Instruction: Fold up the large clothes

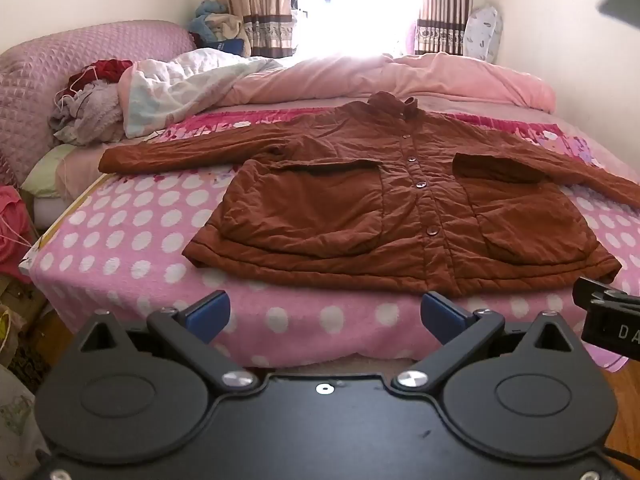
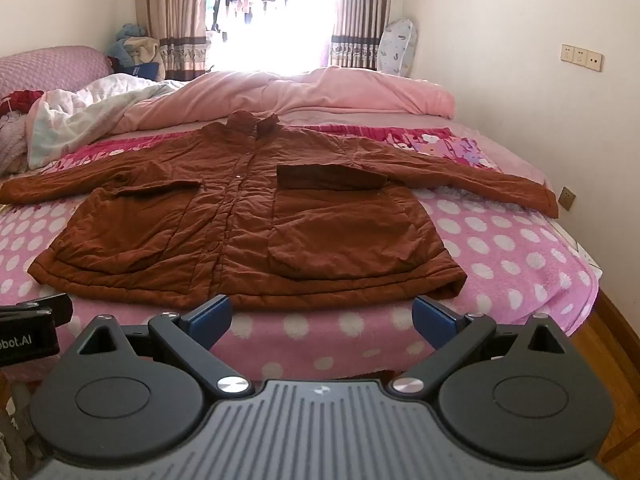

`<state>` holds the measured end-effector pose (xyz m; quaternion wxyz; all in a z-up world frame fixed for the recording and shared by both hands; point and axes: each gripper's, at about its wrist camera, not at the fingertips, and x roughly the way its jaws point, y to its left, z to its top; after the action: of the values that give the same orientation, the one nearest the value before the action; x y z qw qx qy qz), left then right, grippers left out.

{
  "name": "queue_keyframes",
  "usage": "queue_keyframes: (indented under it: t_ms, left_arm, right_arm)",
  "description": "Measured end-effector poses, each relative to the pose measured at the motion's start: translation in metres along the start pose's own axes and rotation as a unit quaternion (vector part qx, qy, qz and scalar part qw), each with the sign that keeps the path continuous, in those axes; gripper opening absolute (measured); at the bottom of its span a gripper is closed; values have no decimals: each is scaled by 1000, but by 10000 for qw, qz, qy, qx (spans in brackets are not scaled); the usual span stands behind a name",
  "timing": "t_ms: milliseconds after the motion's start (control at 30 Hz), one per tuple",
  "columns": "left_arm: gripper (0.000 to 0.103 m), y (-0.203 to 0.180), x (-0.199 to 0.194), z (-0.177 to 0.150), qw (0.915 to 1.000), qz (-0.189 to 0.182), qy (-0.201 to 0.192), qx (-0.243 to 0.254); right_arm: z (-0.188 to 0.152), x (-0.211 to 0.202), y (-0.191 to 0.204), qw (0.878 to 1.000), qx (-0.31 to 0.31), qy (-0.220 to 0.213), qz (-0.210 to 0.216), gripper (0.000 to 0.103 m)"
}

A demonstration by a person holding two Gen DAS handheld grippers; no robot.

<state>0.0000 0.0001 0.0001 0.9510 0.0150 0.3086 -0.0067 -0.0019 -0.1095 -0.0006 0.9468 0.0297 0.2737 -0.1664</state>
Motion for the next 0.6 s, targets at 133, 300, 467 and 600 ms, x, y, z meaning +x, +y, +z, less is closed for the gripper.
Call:
queue_keyframes:
  t_ms: [133, 300, 467, 600]
  left_arm:
    - [103, 0, 0, 0, 10000, -6, -5, -3]
    - [103, 0, 0, 0, 10000, -14, -1, 3]
    - [103, 0, 0, 0, 10000, 0, -14, 3]
    - [103, 0, 0, 0, 10000, -2, -14, 1]
  right_arm:
    - [0, 0, 0, 10000, 5, 17, 15, 103]
    - [0, 0, 0, 10000, 2, 16, 3, 103]
    - [0, 0, 0, 10000, 3, 21, 7, 103]
    - [0, 0, 0, 10000, 6, 27, 13, 103]
